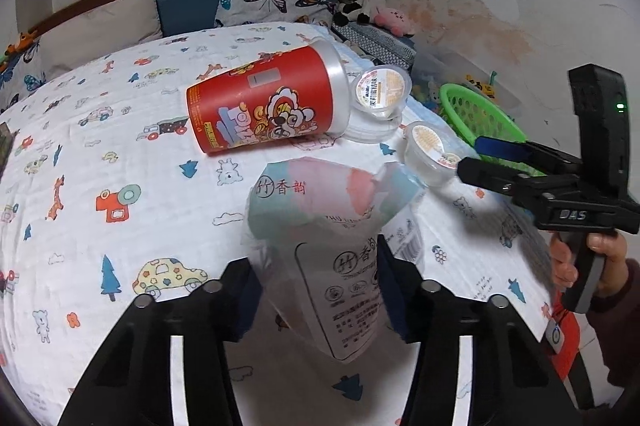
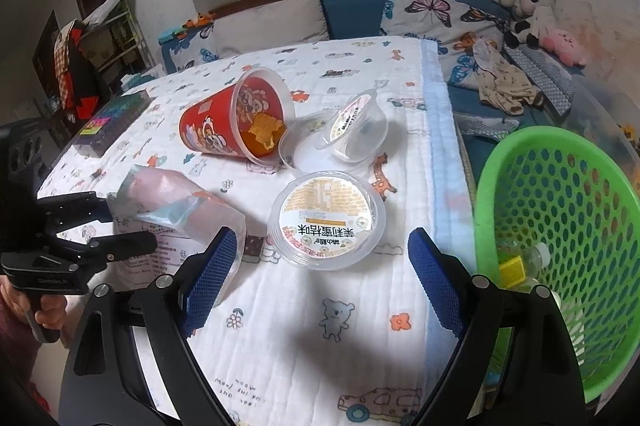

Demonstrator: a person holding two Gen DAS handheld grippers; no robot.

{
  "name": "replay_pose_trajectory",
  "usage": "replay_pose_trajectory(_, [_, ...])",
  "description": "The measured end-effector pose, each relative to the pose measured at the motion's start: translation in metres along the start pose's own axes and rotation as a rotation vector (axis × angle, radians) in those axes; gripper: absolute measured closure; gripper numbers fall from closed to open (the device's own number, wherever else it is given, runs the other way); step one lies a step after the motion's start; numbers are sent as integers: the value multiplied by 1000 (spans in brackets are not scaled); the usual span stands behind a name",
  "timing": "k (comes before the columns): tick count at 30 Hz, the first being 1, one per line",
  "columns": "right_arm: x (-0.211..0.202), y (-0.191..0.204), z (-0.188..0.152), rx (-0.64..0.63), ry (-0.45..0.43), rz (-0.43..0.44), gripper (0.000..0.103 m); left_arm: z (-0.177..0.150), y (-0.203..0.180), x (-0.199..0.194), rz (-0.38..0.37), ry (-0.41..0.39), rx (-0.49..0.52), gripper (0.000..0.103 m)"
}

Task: Collect trash
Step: 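Grasp the white printed plastic bag with the left tool while the right tool grasps the round labelled tub, then carry the bag and tub over the green basket and open both tools to drop them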

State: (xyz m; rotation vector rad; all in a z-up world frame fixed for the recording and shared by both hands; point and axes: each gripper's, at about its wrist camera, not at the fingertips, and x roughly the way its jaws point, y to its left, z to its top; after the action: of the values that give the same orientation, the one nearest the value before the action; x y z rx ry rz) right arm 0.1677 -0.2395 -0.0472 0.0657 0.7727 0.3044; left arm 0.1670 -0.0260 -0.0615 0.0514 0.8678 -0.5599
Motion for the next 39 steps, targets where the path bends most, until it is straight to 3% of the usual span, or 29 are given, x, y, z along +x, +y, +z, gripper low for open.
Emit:
replay_pose_trajectory(8, [21, -2, 3, -8, 27, -19, 17, -3, 2, -9, -15, -12, -6, 71])
replay_pose_trajectory(17, [35, -6, 5, 13, 52, -26, 33, -3, 4, -25, -19, -42, -19, 71])
replay_pose_trajectory(31, [3, -14, 3, 31, -5, -32, 37, 14, -7, -33, -58, -76, -10, 72])
replay_pose_trajectory(39, [-28, -46, -3, 89, -44, -90, 37, 35, -31, -23, -96, -79, 22, 72])
